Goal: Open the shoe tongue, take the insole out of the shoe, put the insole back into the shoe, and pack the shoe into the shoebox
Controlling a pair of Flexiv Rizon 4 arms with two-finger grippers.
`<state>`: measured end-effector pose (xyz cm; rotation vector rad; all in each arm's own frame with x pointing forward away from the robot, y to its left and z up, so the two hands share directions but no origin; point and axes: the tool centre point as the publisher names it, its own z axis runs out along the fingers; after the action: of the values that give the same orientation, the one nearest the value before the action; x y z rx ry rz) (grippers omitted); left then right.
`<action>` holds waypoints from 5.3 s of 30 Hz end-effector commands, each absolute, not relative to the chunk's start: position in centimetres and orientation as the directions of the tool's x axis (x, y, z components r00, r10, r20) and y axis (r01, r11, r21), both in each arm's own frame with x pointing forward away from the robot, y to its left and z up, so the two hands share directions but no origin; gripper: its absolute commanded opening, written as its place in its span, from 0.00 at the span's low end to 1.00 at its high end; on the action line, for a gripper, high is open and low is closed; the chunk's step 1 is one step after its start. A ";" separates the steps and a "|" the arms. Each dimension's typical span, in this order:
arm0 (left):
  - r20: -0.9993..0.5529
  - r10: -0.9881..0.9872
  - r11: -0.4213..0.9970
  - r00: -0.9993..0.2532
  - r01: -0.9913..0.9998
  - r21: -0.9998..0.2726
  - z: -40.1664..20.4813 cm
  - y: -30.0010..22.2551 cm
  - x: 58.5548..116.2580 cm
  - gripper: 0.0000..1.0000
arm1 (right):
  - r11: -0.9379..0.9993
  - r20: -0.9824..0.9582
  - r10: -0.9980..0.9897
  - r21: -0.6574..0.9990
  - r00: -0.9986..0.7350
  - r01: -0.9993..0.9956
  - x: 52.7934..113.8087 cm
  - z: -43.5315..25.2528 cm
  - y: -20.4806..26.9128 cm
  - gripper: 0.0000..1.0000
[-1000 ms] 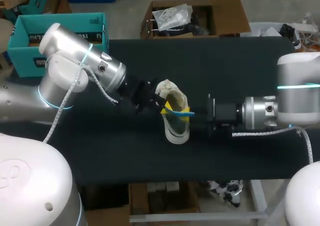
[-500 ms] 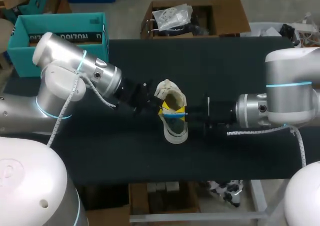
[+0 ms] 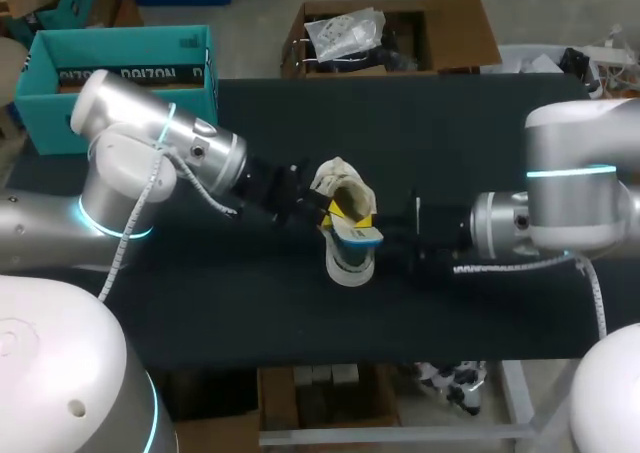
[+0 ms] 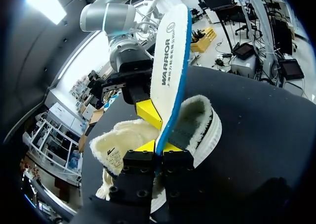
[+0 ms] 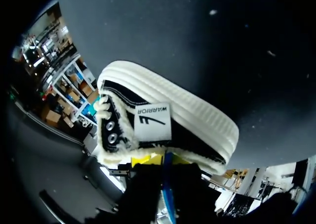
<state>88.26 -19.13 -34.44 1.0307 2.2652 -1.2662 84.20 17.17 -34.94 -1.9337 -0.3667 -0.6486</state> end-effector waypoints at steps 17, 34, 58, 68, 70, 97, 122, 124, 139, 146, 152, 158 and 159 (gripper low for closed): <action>-0.638 0.430 0.282 -0.639 0.766 -0.578 -33.0 -19.1 86.5 0.22 | -0.460 0.604 -0.051 -0.721 0.795 0.518 85.1 -35.7 16.9 0.00; -0.652 0.425 0.288 -0.627 0.777 -0.560 -33.6 -19.3 86.9 0.00 | -0.509 0.626 -0.056 -0.688 0.778 0.517 82.7 -33.7 15.9 0.28; -0.663 0.397 0.321 -0.635 0.772 -0.548 -35.0 -19.7 88.6 0.00 | -0.511 0.666 -0.030 -0.651 0.745 0.561 85.1 -35.0 16.4 0.00; -0.670 0.376 0.319 -0.640 0.769 -0.555 -34.7 -20.1 89.0 0.14 | -0.528 0.663 -0.025 -0.644 0.748 0.553 85.5 -35.6 16.5 0.00; -0.672 0.375 0.319 -0.638 0.770 -0.553 -34.7 -20.1 89.0 0.26 | -0.532 0.659 -0.020 -0.644 0.752 0.550 85.6 -35.7 16.6 0.00; -0.698 0.363 0.275 -0.617 0.787 -0.553 -33.3 -19.7 87.1 0.05 | -0.567 0.649 -0.015 -0.632 0.760 0.528 86.0 -36.3 15.8 0.00; -0.710 0.359 0.293 -0.606 0.796 -0.530 -33.9 -19.6 87.4 0.00 | -0.571 0.705 -0.004 -0.584 0.710 0.577 84.4 -34.0 16.8 0.00; -0.709 0.354 0.301 -0.610 0.792 -0.532 -34.0 -19.6 87.7 0.00 | -0.570 0.705 -0.004 -0.584 0.709 0.578 84.8 -34.3 16.7 0.00; -0.703 0.347 0.307 -0.621 0.783 -0.540 -34.2 -19.6 88.2 0.48 | -0.577 0.686 -0.005 -0.596 0.728 0.558 86.2 -36.0 16.4 0.00; -0.712 0.342 0.285 -0.613 0.790 -0.543 -33.8 -19.5 87.5 0.37 | -0.587 0.679 -0.009 -0.598 0.734 0.546 86.4 -36.3 16.3 0.00; -0.714 0.353 0.289 -0.605 0.796 -0.531 -34.1 -19.8 87.4 0.00 | -0.590 0.682 -0.014 -0.596 0.732 0.544 86.0 -36.1 16.5 0.00; -0.716 0.350 0.292 -0.604 0.797 -0.529 -34.1 -19.5 87.4 0.00 | -0.624 0.710 -0.022 -0.560 0.704 0.546 83.4 -34.2 16.4 0.44; -0.717 0.350 0.292 -0.603 0.797 -0.528 -34.1 -19.5 87.4 0.00 | -0.629 0.716 -0.019 -0.551 0.698 0.548 83.1 -33.9 16.5 0.36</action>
<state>87.41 -19.54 -33.89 1.0292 2.1031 -1.2631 84.92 16.66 -35.26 -2.0786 -0.4238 -0.8485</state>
